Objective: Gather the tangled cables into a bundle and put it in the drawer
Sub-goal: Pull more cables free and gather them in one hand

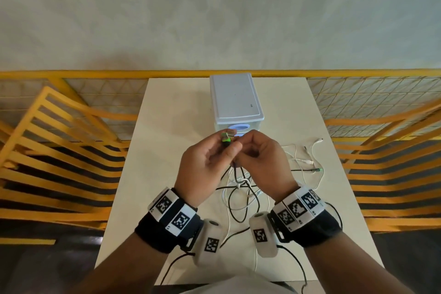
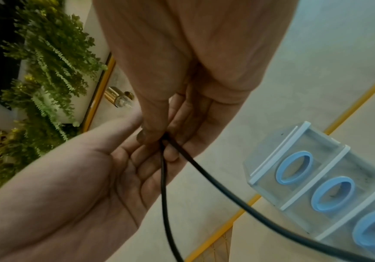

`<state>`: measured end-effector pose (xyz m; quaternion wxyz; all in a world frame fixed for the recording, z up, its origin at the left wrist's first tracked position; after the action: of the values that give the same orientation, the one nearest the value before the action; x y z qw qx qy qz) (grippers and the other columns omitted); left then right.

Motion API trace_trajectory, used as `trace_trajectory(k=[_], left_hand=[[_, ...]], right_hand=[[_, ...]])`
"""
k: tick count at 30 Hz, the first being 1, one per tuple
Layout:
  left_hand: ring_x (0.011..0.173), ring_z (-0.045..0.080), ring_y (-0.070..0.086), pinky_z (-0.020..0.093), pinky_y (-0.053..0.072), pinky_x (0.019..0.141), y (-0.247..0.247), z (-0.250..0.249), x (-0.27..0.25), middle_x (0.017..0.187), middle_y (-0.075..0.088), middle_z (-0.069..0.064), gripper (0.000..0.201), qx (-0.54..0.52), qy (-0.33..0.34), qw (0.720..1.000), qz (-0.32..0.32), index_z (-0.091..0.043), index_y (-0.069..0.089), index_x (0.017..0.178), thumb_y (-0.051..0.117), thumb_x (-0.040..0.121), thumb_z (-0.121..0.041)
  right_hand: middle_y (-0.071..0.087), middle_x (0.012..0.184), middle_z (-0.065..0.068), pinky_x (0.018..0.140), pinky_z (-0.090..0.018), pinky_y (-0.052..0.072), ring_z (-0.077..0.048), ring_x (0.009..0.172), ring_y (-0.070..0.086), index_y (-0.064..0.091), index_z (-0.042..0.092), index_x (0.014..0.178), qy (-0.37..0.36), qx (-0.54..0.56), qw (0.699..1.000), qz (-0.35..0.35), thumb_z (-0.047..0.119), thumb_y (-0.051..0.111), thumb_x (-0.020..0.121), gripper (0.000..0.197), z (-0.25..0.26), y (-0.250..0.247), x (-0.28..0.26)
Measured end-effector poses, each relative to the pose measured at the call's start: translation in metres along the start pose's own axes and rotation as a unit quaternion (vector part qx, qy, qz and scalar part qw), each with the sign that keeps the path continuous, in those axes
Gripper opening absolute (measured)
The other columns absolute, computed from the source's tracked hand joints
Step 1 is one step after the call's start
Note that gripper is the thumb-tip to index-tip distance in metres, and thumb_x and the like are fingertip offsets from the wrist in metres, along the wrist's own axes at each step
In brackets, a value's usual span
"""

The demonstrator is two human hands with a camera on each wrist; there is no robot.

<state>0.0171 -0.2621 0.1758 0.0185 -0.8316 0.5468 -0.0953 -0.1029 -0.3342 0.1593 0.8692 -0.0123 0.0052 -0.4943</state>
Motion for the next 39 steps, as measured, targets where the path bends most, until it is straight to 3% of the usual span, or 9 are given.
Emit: trace_trajectory(k=[4,6,9,15,26,30,34,37,39], left_hand=[[0.094,0.007,0.074,0.025,0.057,0.084,-0.008,0.003,0.007,0.099,0.079,-0.01,0.015,0.0,-0.006,0.999,-0.036,-0.014,0.076,0.11,0.063,0.101,-0.013],[0.092,0.014,0.076,0.028,0.059,0.081,-0.017,0.0,0.012,0.099,0.08,-0.005,0.016,-0.026,-0.004,0.998,-0.057,-0.015,0.074,0.111,0.06,0.103,-0.014],[0.085,0.019,0.075,0.038,0.059,0.084,-0.027,-0.007,0.023,0.092,0.075,-0.003,0.015,-0.117,0.0,0.991,-0.071,-0.015,0.068,0.109,0.053,0.106,-0.016],[0.051,0.005,0.035,0.02,0.032,0.048,-0.044,-0.001,0.04,0.072,0.045,-0.006,0.019,-0.307,-0.065,0.942,-0.118,-0.018,0.057,0.093,0.044,0.107,-0.021],[0.053,0.008,0.03,0.022,0.028,0.049,-0.109,-0.055,0.061,0.071,0.04,-0.007,0.013,-0.305,0.045,0.935,-0.175,-0.019,0.052,0.094,0.046,0.105,-0.02],[0.053,0.008,0.029,0.022,0.027,0.048,-0.134,-0.085,0.06,0.071,0.042,-0.008,0.014,-0.304,0.095,0.926,-0.201,-0.02,0.051,0.095,0.044,0.107,-0.021],[0.053,0.003,0.035,0.017,0.032,0.047,-0.143,-0.102,0.057,0.072,0.046,-0.012,0.032,-0.319,0.137,0.924,-0.158,-0.026,0.061,0.091,0.036,0.11,-0.021],[0.054,0.001,0.035,0.015,0.032,0.047,-0.141,-0.113,0.057,0.079,0.047,-0.012,0.026,-0.243,0.159,0.949,-0.123,-0.025,0.053,0.099,0.032,0.11,-0.017],[0.054,0.004,0.034,0.019,0.029,0.048,-0.123,-0.114,0.051,0.081,0.049,-0.013,0.011,-0.094,0.159,0.974,-0.128,-0.025,0.05,0.099,0.042,0.107,-0.021]], right_hand=[[0.076,0.078,-0.008,0.076,-0.047,0.061,-0.03,0.077,0.075,0.061,0.013,0.089,-0.027,-0.033,0.999,-0.001,0.012,0.079,0.086,0.018,-0.003,0.008,0.001],[0.073,0.079,-0.012,0.071,-0.039,0.059,-0.028,0.073,0.074,0.058,0.012,0.092,-0.023,-0.035,0.999,0.016,0.019,0.074,0.092,0.018,-0.008,0.012,0.003],[0.064,0.068,0.004,0.069,-0.024,0.051,-0.012,0.061,0.063,0.063,0.017,0.092,-0.017,-0.087,0.993,0.073,0.027,0.056,0.104,0.018,-0.019,0.021,0.0],[0.048,0.066,0.012,0.063,-0.026,0.044,-0.009,0.061,0.046,0.058,0.033,0.08,-0.019,-0.147,0.976,0.162,0.037,0.043,0.108,0.032,-0.049,0.035,-0.011],[0.052,0.066,0.011,0.067,-0.024,0.043,-0.005,0.063,0.049,0.052,0.029,0.076,0.018,-0.259,0.954,0.153,0.054,0.035,0.101,0.039,-0.128,-0.008,-0.02],[0.063,0.072,0.013,0.069,-0.013,0.041,-0.003,0.073,0.059,0.056,0.023,0.081,0.027,-0.313,0.935,0.164,0.044,0.038,0.104,0.036,-0.144,-0.021,-0.018],[0.069,0.085,0.012,0.077,-0.026,0.044,-0.009,0.082,0.063,0.06,0.021,0.091,0.078,-0.375,0.907,0.172,0.037,0.04,0.108,0.031,-0.171,-0.042,-0.011],[0.072,0.088,0.012,0.084,-0.032,0.048,-0.013,0.088,0.066,0.064,0.019,0.091,0.098,-0.387,0.903,0.155,0.034,0.042,0.108,0.031,-0.18,-0.059,-0.012],[0.072,0.086,0.013,0.084,-0.032,0.048,-0.007,0.087,0.065,0.066,0.021,0.087,0.059,-0.366,0.92,0.126,0.03,0.044,0.108,0.031,-0.163,-0.061,-0.009]])
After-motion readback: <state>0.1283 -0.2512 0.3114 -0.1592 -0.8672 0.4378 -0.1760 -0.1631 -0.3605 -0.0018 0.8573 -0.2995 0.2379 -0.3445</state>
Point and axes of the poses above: each hand's wrist, its own x-axis towards the middle knuckle, its own y-axis out of the palm, z = x × y, the point moved 9 cm from there along x, towards the middle knuckle
